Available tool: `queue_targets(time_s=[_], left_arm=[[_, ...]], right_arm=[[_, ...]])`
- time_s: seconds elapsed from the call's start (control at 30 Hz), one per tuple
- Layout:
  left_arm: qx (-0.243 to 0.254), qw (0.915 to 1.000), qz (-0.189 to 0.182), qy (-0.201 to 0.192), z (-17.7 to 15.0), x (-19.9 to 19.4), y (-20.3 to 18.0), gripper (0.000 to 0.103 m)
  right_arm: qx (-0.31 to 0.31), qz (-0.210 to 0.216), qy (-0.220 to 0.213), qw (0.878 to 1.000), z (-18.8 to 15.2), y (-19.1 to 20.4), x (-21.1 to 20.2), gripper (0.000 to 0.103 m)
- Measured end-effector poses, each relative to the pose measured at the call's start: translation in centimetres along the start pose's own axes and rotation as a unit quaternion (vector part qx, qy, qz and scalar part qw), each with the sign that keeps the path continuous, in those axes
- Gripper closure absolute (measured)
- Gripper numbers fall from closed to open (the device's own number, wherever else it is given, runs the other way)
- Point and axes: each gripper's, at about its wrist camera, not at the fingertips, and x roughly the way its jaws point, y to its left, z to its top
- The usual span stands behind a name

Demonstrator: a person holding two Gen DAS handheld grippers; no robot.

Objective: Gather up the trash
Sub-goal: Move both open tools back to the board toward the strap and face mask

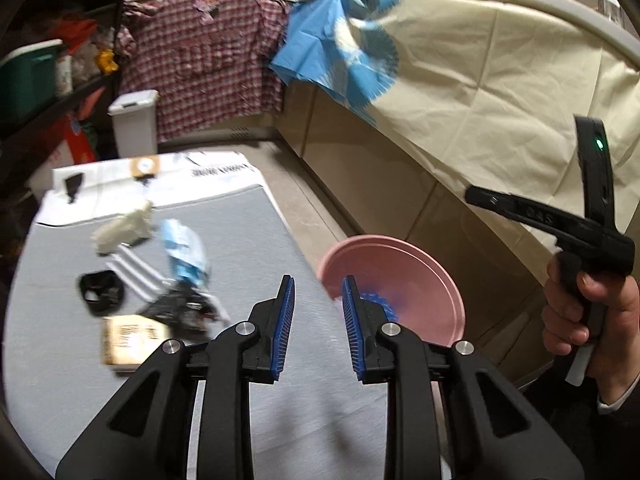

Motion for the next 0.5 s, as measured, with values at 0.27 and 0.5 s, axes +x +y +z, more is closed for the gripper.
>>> queue_targets(time_s=[0.27,0.5], left_arm=[[-0.019,0.9983,0.05,-0.023,2.5,-5.2,6.4,0.079],[-0.054,0.9923,0.102,-0.043,2.3,-7.8,12.9,0.079]], right_arm=[[-0.035,0.022,-0.018,0.999,-0.6,3.5,-1.9,0.051],[-0.056,0.067,-0.003,0.996,-1.6,7.2,-0.9,0.067]])
